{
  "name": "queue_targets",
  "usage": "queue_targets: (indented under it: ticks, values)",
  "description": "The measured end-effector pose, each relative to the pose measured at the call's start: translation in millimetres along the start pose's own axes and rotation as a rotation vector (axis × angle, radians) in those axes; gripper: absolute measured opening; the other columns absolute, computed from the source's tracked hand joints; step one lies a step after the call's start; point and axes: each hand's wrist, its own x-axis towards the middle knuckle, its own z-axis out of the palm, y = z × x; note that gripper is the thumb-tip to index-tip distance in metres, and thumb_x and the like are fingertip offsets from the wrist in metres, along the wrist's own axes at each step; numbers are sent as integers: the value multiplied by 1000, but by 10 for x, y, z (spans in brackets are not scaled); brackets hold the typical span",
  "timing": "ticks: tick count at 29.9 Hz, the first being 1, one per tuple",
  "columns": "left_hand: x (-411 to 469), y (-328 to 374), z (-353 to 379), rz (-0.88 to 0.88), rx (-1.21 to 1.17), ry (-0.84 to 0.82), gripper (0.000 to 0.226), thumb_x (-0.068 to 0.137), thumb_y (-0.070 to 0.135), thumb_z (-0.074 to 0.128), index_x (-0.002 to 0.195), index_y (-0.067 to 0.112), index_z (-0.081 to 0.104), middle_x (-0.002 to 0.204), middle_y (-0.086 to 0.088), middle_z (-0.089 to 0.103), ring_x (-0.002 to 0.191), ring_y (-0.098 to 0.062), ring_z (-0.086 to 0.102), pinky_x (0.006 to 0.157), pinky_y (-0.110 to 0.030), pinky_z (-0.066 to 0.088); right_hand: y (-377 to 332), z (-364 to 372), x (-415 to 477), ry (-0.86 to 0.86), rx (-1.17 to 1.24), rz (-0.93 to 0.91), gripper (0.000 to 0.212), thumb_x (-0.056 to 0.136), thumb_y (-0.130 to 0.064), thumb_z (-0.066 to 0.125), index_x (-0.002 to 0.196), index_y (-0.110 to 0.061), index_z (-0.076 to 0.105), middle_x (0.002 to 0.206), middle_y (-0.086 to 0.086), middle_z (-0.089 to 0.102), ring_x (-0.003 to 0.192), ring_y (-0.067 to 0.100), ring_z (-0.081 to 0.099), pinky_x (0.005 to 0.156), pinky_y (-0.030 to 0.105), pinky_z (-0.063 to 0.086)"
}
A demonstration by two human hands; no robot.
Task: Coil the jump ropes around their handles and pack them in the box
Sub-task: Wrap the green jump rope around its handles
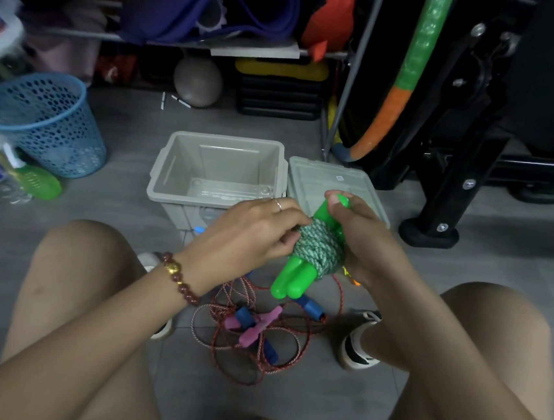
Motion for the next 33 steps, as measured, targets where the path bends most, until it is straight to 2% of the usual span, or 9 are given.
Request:
queue_targets:
  ticks: [5, 7, 11, 15, 19, 23, 26, 30, 33]
  values:
    - [-43, 69, 37, 32, 173, 74, 22, 81, 5, 49, 92, 0, 68, 87, -9, 68, 67, -24, 63, 55, -35, 53, 53, 76, 5, 60, -104, -130, 4, 90, -40, 56, 89, -39, 60, 130, 18, 42, 98, 29, 52, 76, 41, 50]
    - [-56, 75, 34, 60, 235, 92, 24, 81, 2, 48, 94, -1, 68, 86, -10, 67, 67, -24, 62, 55, -34, 53, 35, 86, 14, 56, -98, -144, 5, 81, -46, 58, 85, -44, 61, 129, 17, 42, 98, 29, 52, 85, 44, 49]
    - [-60, 76, 26, 78, 257, 117, 23, 82, 1, 49, 96, -2, 67, 85, -10, 66, 68, -23, 62, 56, -34, 54, 7, 80, 35, 57, -78, -134, 6, 95, -33, 54, 97, -32, 60, 128, 11, 44, 104, 25, 54, 81, 36, 50]
    - [-49, 85, 46, 31, 243, 146, 21, 81, 0, 49, 91, -1, 67, 80, -9, 65, 64, -24, 61, 52, -35, 52, -2, 124, -4, 65, -56, -164, 12, 96, -26, 52, 105, -20, 57, 107, 1, 53, 95, 19, 56, 88, 42, 51]
    - [-45, 105, 50, -17, 179, 188, 17, 82, 2, 52, 89, 0, 67, 78, -8, 65, 64, -23, 61, 59, -35, 52, 15, 126, 4, 44, -145, -237, 23, 98, -21, 49, 117, -12, 55, 93, -12, 51, 92, 10, 53, 93, 35, 45]
    - [-101, 136, 57, -115, -22, 211, 21, 83, 9, 53, 97, 2, 68, 81, -6, 66, 68, -18, 63, 63, -34, 54, 5, 133, -95, -5, -298, -306, 11, 92, -35, 52, 102, -35, 58, 102, -1, 52, 106, 24, 51, 103, 49, 40]
    - [-108, 167, 53, -145, -68, 242, 24, 83, 10, 54, 102, 4, 68, 84, -6, 68, 69, -16, 64, 64, -34, 55, -24, 102, -184, -38, -350, -273, 18, 76, -51, 50, 93, -52, 57, 122, 18, 46, 115, 36, 48, 103, 53, 39]
    - [-98, 167, 30, -5, 130, 233, 16, 86, 4, 54, 97, 2, 66, 85, -7, 67, 71, -21, 64, 65, -35, 54, -91, 39, -175, -116, -235, -246, 11, 91, -32, 56, 99, -40, 57, 107, 7, 49, 100, 25, 51, 88, 39, 45]
    - [-90, 165, 68, 20, 253, 191, 17, 86, 5, 45, 102, 9, 50, 88, -7, 63, 76, -22, 62, 65, -35, 53, -98, 22, -150, -94, -258, -273, 22, 71, -44, 61, 92, -49, 58, 108, 7, 44, 97, 24, 50, 90, 43, 44]
